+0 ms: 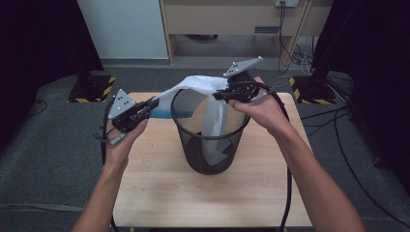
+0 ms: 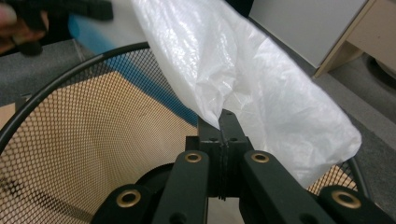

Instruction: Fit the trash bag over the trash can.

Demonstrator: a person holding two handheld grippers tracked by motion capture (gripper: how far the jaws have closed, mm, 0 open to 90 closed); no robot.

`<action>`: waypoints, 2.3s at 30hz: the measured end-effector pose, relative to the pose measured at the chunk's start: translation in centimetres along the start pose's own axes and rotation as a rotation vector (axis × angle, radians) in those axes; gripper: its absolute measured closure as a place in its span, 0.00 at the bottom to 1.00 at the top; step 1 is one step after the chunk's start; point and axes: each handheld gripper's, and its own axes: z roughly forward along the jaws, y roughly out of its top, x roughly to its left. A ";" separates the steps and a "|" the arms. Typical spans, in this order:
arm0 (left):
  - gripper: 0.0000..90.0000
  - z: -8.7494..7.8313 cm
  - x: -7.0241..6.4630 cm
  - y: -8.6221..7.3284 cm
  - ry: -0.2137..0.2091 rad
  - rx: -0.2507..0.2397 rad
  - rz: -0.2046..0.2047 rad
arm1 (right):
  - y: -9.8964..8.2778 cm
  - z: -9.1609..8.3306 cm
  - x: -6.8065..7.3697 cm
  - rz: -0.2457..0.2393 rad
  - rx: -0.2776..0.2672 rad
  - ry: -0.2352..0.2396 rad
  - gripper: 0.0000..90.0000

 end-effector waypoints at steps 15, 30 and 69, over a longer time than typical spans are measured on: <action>0.97 1.3 0.0 5.3 -0.003 -0.037 0.048 | -1.6 -0.7 0.7 -0.027 0.072 0.040 1.00; 0.98 2.4 -0.7 5.7 -0.017 -0.013 0.090 | -0.9 -1.3 1.0 -0.043 0.010 -0.008 0.39; 0.81 0.2 -2.2 5.2 -0.042 -0.011 0.145 | 3.0 -0.3 1.7 -0.045 -0.097 0.044 1.00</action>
